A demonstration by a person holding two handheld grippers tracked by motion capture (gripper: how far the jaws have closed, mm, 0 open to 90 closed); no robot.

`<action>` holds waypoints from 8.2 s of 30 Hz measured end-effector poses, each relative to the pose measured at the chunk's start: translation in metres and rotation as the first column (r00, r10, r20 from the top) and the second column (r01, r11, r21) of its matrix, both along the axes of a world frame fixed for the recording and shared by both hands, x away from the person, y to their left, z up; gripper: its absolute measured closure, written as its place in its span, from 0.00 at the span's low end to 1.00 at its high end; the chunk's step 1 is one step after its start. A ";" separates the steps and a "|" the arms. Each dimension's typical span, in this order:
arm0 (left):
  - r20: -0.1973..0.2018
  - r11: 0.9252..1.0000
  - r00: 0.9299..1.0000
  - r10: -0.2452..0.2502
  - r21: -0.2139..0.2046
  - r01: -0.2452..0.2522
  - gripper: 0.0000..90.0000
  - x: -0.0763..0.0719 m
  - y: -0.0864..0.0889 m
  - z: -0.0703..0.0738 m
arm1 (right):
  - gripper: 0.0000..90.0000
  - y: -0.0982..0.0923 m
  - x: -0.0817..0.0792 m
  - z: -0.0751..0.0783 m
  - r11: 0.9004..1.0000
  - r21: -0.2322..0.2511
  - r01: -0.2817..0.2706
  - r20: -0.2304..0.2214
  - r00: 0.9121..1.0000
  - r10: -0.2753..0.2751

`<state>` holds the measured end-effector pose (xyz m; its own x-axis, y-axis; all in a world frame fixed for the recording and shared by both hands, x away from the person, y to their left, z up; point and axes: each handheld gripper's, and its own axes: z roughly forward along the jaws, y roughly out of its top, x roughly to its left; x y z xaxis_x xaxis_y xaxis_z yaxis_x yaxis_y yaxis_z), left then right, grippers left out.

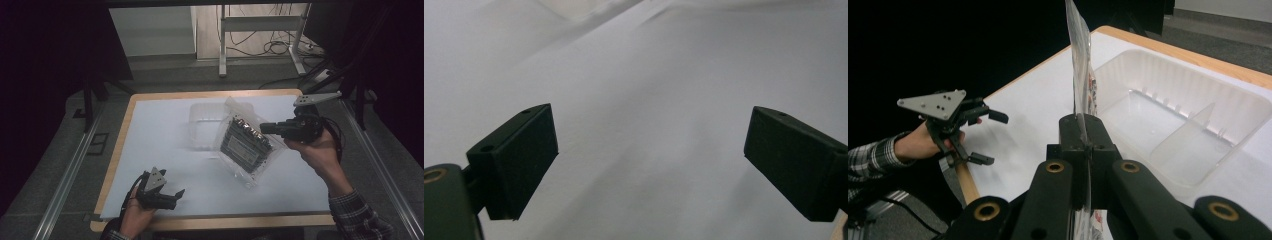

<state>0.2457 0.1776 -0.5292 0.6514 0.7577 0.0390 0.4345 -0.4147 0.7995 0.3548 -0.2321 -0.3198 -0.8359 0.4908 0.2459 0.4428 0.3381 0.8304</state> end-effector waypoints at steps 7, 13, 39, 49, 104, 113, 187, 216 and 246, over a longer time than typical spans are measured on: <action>-0.025 1.000 1.000 0.005 -0.016 -0.006 0.08 0.000 0.001 0.001 | 0.99 -0.001 0.009 0.006 0.999 0.045 0.003 -0.012 1.000 -0.002; -0.036 1.000 0.999 0.001 -0.027 -0.002 0.09 -0.001 0.000 0.002 | 0.99 0.000 0.018 0.018 0.997 0.071 0.010 -0.006 1.000 -0.009; -0.031 1.000 1.000 0.003 -0.010 -0.003 0.09 -0.002 -0.001 0.004 | 0.99 0.047 0.076 0.049 0.996 0.067 0.052 0.025 0.998 -0.053; -0.027 1.000 1.000 0.001 -0.008 -0.001 0.09 -0.002 -0.002 0.004 | 0.99 0.065 0.100 0.053 0.996 0.060 0.070 0.035 0.997 -0.072; -0.038 1.000 0.999 -0.004 0.005 0.004 0.09 -0.002 -0.004 0.002 | 0.99 0.115 0.161 -0.017 0.997 0.005 0.075 0.024 0.997 -0.076; -0.041 1.000 0.999 -0.005 0.013 0.005 0.09 -0.002 -0.005 0.002 | 0.99 0.108 0.157 -0.023 0.997 -0.020 0.075 0.055 0.996 -0.074; -0.024 0.999 0.999 0.024 -0.039 -0.025 0.05 -0.001 0.001 0.004 | 0.20 0.097 0.143 -0.016 0.973 -0.174 0.152 0.214 0.970 -0.114; -0.044 0.998 0.999 0.011 -0.063 -0.014 0.06 -0.003 0.000 0.006 | 0.06 0.069 0.115 -0.012 0.973 -0.171 0.152 0.239 0.965 -0.109; -0.056 0.993 0.998 -0.018 -0.115 0.012 0.04 -0.004 0.001 0.009 | 0.01 0.042 0.085 -0.031 0.973 -0.182 0.139 0.242 0.966 -0.092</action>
<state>0.2417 0.1789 -0.5198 0.6615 0.7451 -0.0851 0.4750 -0.3284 0.8164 0.4401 -0.1902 -0.3506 -0.7931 0.6064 -0.0570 0.2931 0.4622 0.8369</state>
